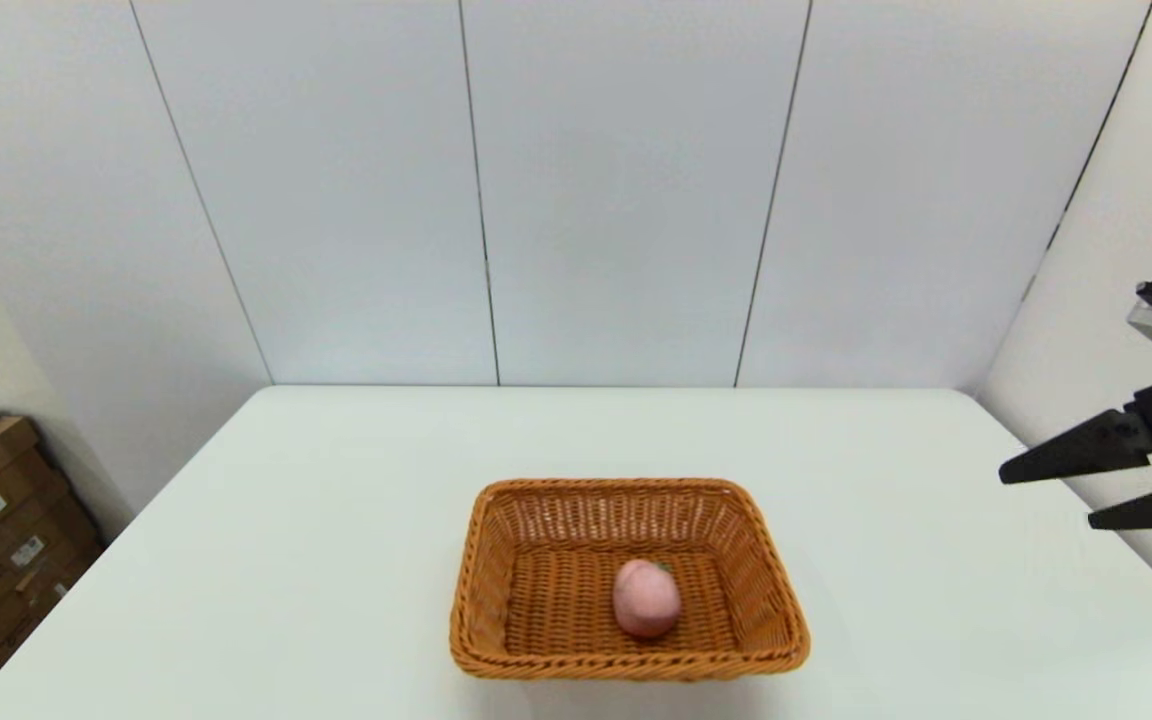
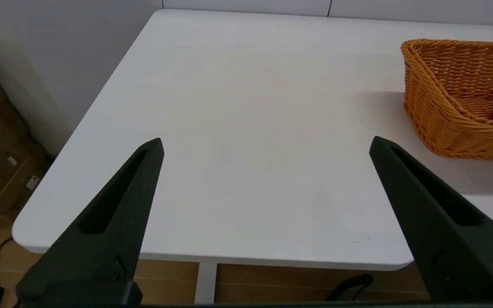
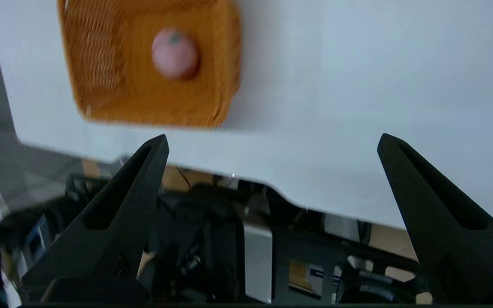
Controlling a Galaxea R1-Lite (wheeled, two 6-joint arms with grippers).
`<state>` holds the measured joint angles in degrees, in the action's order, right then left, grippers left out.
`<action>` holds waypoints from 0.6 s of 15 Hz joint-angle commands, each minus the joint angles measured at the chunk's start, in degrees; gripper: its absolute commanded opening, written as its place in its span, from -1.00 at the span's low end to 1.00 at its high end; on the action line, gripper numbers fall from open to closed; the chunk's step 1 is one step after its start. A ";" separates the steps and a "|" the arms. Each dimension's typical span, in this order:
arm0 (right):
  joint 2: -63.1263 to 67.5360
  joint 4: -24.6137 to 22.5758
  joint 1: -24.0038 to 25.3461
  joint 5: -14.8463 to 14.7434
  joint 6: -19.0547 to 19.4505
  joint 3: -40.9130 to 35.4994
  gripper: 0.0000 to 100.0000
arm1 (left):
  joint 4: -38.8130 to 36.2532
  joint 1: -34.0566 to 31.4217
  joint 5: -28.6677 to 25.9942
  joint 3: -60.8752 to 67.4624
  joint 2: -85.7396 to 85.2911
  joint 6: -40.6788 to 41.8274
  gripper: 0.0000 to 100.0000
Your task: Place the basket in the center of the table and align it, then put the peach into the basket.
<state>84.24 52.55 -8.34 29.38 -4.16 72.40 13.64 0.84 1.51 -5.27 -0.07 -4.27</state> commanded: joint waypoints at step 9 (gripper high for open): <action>-41.70 0.00 4.91 0.68 -1.03 -27.58 1.00 | 0.07 0.04 0.07 -0.18 -0.01 -0.04 1.00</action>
<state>53.44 52.26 -3.17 29.98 -4.79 49.40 13.67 0.88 1.54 -5.45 -0.07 -4.27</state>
